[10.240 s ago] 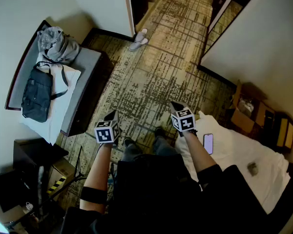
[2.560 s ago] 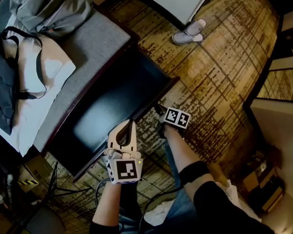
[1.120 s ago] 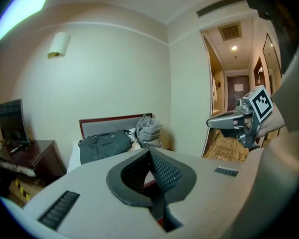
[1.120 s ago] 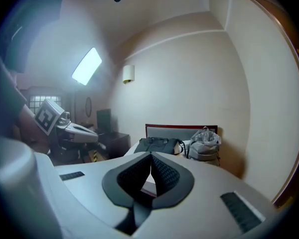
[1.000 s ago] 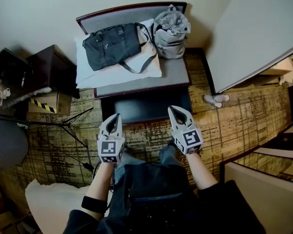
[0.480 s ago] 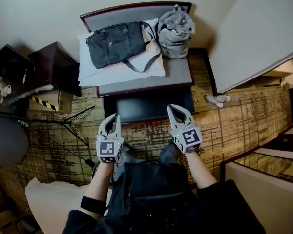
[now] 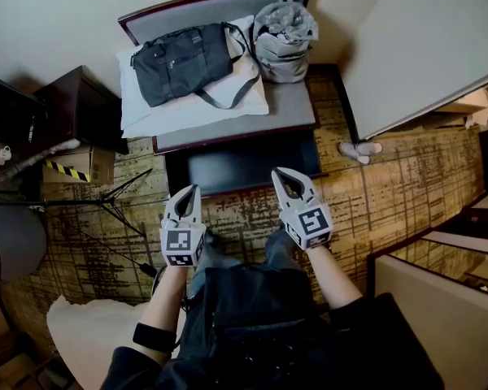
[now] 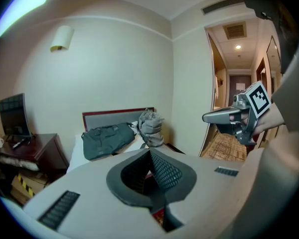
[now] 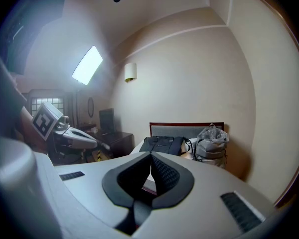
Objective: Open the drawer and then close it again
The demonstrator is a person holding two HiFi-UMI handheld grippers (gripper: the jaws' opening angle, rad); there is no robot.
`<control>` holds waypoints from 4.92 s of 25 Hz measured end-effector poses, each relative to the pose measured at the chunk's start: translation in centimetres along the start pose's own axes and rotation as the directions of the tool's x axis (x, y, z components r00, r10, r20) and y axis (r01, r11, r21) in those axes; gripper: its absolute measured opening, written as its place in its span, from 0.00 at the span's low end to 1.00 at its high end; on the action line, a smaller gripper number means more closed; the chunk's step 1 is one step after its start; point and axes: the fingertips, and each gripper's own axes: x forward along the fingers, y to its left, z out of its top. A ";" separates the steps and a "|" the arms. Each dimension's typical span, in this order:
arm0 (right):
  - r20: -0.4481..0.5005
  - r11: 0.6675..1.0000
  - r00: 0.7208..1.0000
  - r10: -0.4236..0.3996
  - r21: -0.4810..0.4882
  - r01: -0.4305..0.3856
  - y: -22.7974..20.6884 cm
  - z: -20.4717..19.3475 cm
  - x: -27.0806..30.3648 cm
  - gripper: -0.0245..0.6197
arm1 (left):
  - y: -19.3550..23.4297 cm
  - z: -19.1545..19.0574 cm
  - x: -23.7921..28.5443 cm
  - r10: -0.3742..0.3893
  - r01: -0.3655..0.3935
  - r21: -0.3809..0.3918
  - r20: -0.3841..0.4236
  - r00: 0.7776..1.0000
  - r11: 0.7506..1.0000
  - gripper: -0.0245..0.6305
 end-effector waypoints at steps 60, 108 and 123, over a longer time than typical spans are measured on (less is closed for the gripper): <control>-0.102 0.987 0.995 -0.022 0.154 0.037 -6.0 -39.0 24.8 0.04 | -7.5 -52.5 31.8 -0.061 -0.038 -0.237 -0.397 0.916 0.971 0.04; -0.184 0.956 0.977 -0.107 0.252 0.152 -8.9 -44.0 24.0 0.04 | 4.1 -42.8 49.3 -0.038 0.004 -0.126 -0.271 0.962 0.992 0.04; -0.180 0.978 0.981 -0.070 0.180 0.103 -5.1 -28.3 17.1 0.04 | 1.6 -25.8 27.5 -0.106 0.098 -0.047 -0.200 0.974 0.994 0.04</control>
